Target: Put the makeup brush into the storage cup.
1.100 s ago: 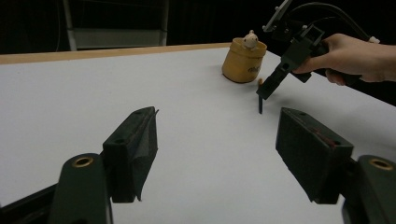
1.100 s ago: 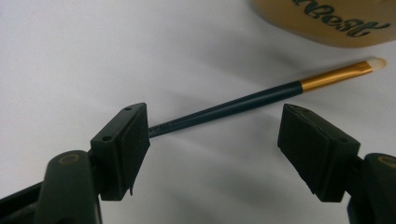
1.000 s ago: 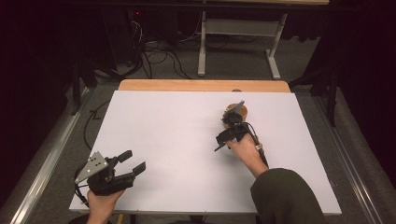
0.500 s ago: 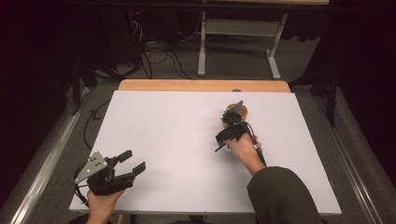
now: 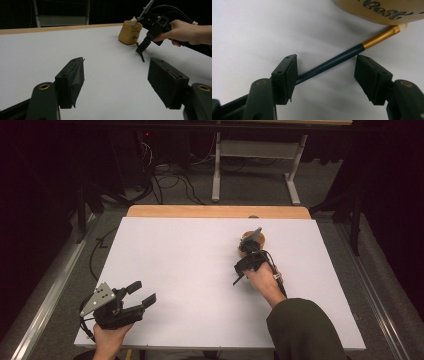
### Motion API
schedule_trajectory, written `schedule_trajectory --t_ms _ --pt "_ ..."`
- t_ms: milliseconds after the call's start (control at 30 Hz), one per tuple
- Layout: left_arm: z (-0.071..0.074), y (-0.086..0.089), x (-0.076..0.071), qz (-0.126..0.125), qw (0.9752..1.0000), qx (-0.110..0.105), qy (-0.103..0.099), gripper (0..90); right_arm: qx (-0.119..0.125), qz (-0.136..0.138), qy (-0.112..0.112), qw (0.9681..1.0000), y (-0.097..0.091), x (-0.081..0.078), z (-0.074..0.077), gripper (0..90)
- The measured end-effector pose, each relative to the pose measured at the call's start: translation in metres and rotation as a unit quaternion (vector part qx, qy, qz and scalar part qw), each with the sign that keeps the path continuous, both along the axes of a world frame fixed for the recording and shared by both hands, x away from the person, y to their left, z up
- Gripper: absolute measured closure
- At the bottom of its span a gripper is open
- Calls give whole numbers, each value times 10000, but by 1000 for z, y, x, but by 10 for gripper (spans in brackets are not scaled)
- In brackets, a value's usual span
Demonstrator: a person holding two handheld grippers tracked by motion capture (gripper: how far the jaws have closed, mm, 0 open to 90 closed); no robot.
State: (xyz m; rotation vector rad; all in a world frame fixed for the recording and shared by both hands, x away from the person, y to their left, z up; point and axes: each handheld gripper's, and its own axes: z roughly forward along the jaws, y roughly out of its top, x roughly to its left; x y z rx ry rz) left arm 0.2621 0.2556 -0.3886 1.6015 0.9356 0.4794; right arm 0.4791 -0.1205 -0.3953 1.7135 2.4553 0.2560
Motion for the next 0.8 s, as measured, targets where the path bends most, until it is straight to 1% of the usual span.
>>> schedule_trajectory --t_ms 300,800 --pt "0 0 0 0 10000 -2 -2 300 -15 26 25 10000 -6 -1 1 461" --pt "0 0 0 0 10000 19 -17 300 -18 85 80 9999 -17 -4 3 538"
